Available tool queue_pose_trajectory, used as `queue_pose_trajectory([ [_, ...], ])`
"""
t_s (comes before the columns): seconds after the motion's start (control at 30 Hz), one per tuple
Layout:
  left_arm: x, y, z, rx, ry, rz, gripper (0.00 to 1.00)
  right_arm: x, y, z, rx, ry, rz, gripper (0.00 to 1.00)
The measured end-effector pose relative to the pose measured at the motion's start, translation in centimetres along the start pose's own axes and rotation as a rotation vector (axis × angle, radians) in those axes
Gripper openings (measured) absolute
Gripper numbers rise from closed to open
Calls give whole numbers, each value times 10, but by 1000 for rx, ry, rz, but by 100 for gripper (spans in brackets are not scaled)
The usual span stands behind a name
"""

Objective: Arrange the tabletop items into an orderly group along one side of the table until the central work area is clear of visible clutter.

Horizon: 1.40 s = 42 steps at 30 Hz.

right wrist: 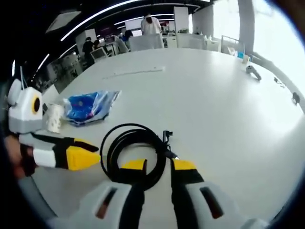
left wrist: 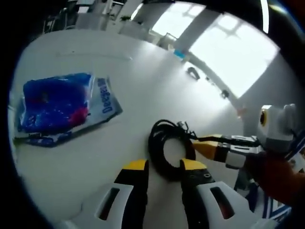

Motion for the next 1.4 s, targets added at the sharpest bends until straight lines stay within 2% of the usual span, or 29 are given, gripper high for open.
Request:
queue_pose_trajectory([
  [0.3, 26, -11, -7, -13, -23, 42, 22, 12, -17, -15, 20, -1, 55, 17],
  [0.83, 72, -28, -25, -124, 6, 84, 23, 28, -62, -80, 52, -10, 168, 19],
  [1.07, 91, -44, -43, -131, -39, 129, 23, 23, -83, -105, 78, -63, 208, 18],
  [1.4, 113, -72, -76, -138, -139, 204, 24, 6, -101, -124, 130, -130, 200, 19],
])
Point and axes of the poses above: the point that each gripper's makers call its tool centre point, and the gripper's own axes: x roughly backward along the fingers, z roughly to its right, y roughly out of its underside, the point moved 4 cm from there along x, roughly backward along the fingers, and after that the axes turned 7 degrees about -z, right-handed, at the moved point
